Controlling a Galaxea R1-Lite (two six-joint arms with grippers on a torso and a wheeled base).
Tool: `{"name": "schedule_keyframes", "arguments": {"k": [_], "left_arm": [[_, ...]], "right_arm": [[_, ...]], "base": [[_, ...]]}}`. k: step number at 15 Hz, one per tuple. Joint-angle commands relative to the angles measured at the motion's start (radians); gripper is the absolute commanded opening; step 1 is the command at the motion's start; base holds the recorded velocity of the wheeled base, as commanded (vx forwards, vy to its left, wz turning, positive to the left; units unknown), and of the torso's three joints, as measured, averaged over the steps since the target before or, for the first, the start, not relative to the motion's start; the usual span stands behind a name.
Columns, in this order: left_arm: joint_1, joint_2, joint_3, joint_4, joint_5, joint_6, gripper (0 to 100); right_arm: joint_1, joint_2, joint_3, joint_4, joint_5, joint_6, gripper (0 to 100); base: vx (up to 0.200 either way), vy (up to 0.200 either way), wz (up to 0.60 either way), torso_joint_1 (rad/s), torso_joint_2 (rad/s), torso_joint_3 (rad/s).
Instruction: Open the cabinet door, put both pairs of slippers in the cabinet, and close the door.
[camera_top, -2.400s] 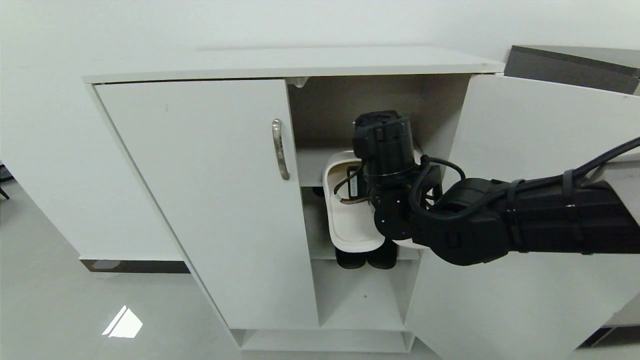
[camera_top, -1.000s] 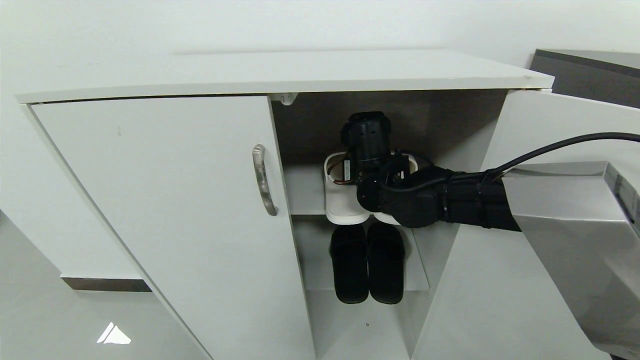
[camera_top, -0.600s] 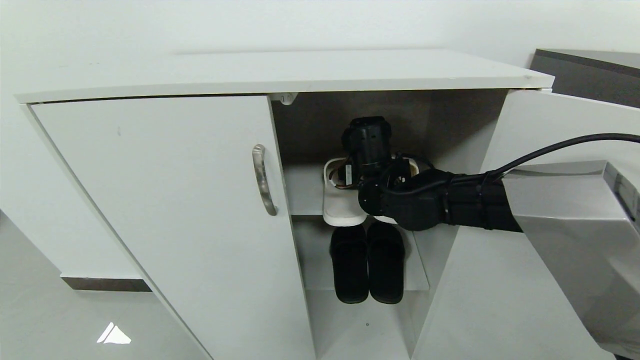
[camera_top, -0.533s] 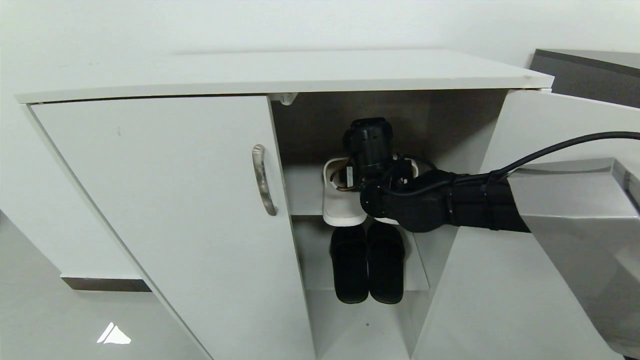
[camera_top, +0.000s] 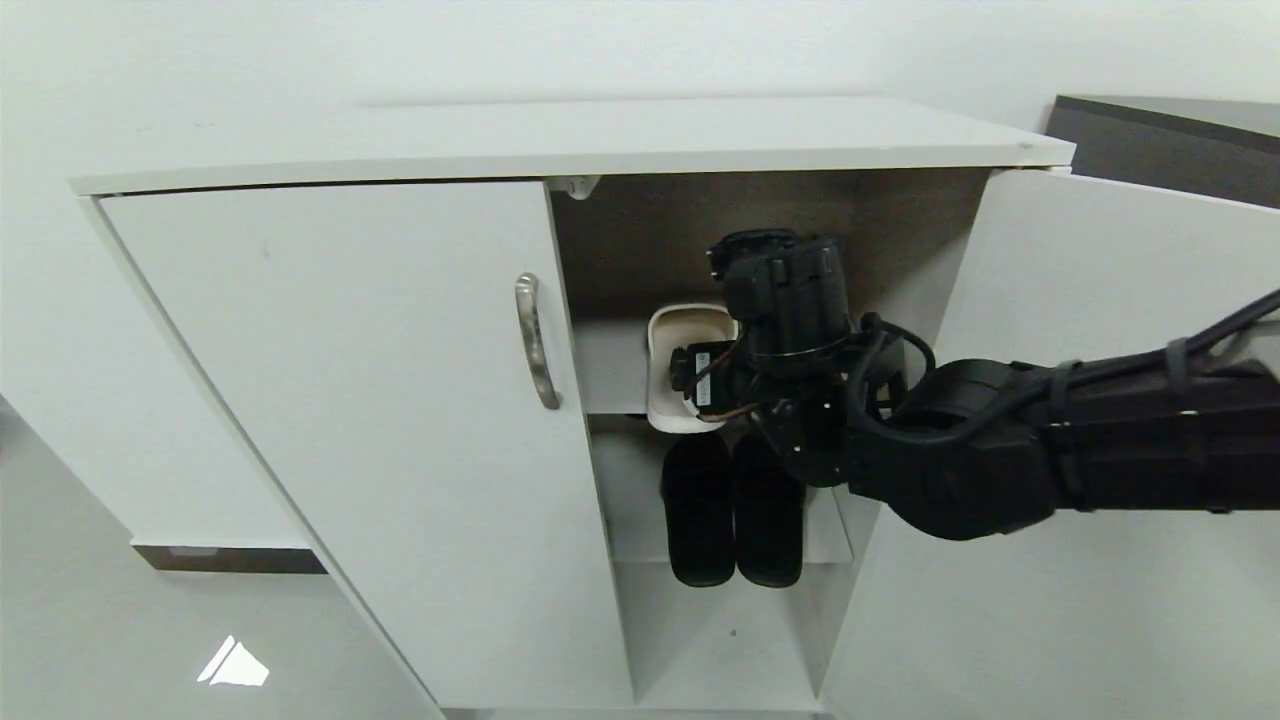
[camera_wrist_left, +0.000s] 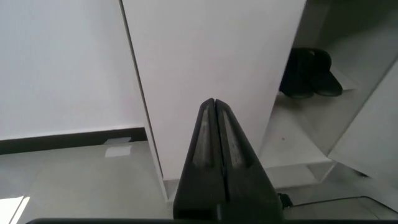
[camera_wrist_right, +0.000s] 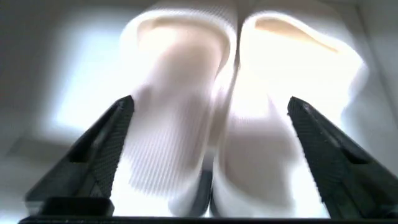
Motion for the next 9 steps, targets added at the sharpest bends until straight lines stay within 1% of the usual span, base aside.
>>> {"name": "schedule_keyframes", "arguments": {"k": [1,3,6,9], "left_arm": [[0.000,0.000,0.000,0.000,0.000,0.000,0],[0.000,0.000,0.000,0.000,0.000,-0.003,0],[0.000,0.000,0.000,0.002,0.000,-0.003,0],[0.000,0.000,0.000,0.000,0.000,-0.003,0]], "right_arm": [[0.005,-0.085,0.060,-0.002,0.012,0.000,0],[0.007,-0.148,0.144,-0.002,0.049,0.008,0],[0.014,-0.256,0.270,-0.002,0.192,0.049,0],[0.036,-0.346,0.423,-0.036,0.276,0.048,0]], "base": [[-0.200,0.000,0.00,-0.002,0.00,0.007],[-0.200,0.000,0.00,-0.002,0.00,0.005],[-0.200,0.000,0.00,-0.002,0.00,0.002],[-0.200,0.000,0.00,0.001,0.00,0.002]]}}
